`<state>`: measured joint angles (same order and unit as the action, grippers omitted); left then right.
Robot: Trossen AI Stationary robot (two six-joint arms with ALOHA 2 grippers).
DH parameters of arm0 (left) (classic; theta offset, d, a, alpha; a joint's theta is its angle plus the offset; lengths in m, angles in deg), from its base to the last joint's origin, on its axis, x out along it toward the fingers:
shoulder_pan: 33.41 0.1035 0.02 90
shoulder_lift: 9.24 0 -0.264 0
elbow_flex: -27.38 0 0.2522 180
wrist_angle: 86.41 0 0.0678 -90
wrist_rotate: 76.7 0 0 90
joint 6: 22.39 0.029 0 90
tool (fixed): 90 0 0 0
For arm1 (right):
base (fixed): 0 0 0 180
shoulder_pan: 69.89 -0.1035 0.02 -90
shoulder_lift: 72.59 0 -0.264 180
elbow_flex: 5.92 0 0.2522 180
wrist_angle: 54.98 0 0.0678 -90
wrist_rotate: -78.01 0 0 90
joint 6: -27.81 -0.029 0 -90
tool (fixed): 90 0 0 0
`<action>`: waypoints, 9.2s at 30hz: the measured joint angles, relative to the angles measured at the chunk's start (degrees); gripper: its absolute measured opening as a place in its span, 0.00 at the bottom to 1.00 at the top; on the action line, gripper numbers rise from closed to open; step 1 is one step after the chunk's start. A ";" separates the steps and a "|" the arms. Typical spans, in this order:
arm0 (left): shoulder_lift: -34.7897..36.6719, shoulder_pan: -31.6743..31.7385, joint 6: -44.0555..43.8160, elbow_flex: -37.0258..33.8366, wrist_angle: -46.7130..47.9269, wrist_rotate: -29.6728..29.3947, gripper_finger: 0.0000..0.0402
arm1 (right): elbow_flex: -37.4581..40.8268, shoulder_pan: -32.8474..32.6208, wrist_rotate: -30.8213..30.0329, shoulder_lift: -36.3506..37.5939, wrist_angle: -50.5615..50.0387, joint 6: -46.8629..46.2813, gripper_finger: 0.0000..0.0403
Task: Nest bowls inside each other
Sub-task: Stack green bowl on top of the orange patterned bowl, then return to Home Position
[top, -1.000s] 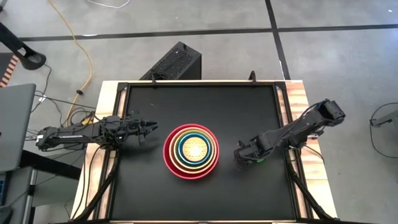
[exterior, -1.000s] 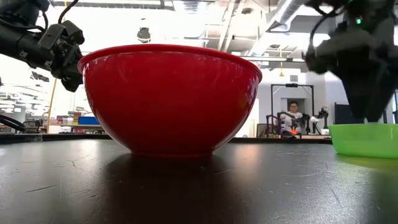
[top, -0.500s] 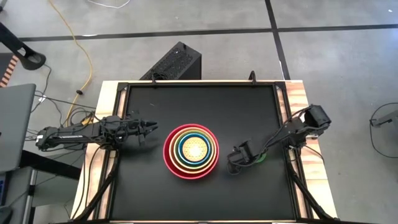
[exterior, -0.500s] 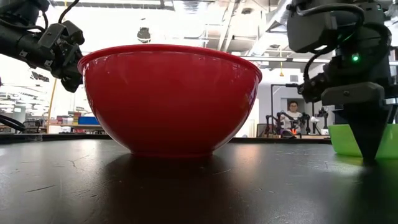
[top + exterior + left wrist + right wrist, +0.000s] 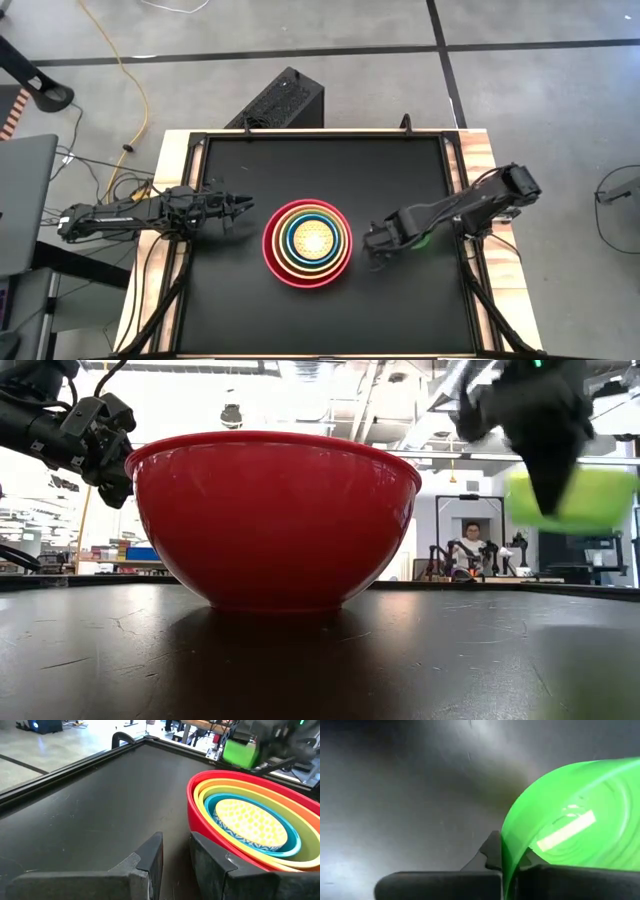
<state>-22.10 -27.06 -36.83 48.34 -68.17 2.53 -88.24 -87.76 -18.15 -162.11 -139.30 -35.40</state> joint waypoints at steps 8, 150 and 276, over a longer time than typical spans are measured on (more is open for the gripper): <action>0.00 0.00 0.20 0.00 0.10 -0.07 0.22 | -14.34 1.57 -12.91 1.06 -3.39 7.84 0.01; 0.00 0.02 1.46 0.00 2.25 -0.13 0.22 | -58.06 9.32 -9.53 -23.34 -16.19 56.27 0.61; 0.00 0.02 0.48 -0.02 18.22 -3.10 0.22 | 68.26 48.40 16.16 71.83 72.97 57.17 0.10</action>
<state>-22.10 -27.04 -36.35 48.32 -49.95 -0.57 -19.98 -39.36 -1.99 -90.28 -66.32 21.77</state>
